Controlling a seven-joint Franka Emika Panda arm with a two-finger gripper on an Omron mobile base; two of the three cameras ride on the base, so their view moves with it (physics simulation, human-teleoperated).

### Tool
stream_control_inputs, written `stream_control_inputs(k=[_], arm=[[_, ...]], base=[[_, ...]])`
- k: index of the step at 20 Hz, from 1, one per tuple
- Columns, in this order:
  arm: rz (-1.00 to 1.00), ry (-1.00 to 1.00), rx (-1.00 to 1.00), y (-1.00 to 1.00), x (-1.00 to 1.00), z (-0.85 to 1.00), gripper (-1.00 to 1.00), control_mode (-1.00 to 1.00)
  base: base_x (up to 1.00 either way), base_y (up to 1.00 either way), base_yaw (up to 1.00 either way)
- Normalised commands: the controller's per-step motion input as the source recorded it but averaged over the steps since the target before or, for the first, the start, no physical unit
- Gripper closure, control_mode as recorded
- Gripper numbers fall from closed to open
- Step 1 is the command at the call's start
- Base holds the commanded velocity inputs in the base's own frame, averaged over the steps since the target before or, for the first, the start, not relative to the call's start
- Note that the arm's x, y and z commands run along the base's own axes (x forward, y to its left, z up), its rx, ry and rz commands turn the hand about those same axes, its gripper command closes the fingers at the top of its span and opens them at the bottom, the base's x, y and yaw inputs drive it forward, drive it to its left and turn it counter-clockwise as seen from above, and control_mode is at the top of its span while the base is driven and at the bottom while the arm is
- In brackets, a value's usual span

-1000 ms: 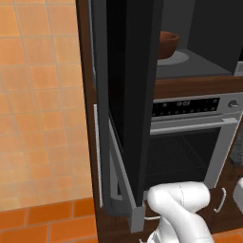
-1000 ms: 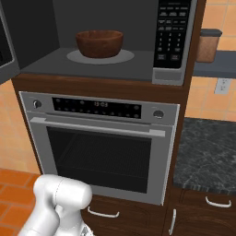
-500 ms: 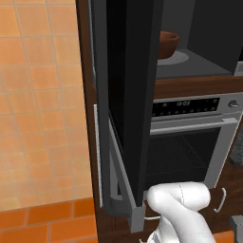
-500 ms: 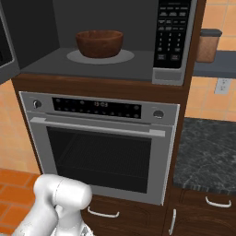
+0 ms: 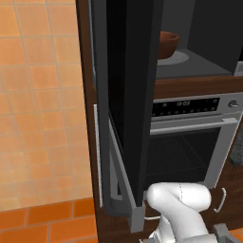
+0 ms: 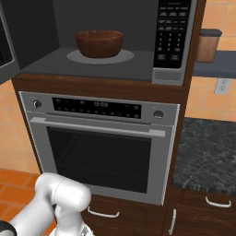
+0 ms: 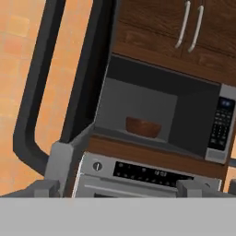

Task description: Open the microwave, place the bowl with waffle inside the microwave, then close the microwave door and turn it on.

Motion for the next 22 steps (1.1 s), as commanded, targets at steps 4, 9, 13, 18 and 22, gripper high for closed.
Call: stream_control_inputs(k=[4, 9, 13, 18, 22], arm=[[-0.01, 0.0, -0.08, 0.74, -0.23, -0.03, -1.0, -1.0], [0.0, 0.0, -0.05, 0.78, -0.07, -0.01, -1.0, -1.0], [-0.09, 0.0, -0.03, 0.56, 0.05, -0.1, -1.0, -1.0], [-0.14, 0.02, -0.01, 0.18, 0.45, -0.07, -1.0, -1.0], [-0.33, 0.02, 0.0, -0.19, 0.7, -0.01, -1.0, -1.0]], base=[[0.0, 0.0, 0.0], [0.0, 0.0, 0.0], [0.0, 0.0, 0.0], [0.0, 0.0, 0.0], [0.0, 0.0, 0.0]])
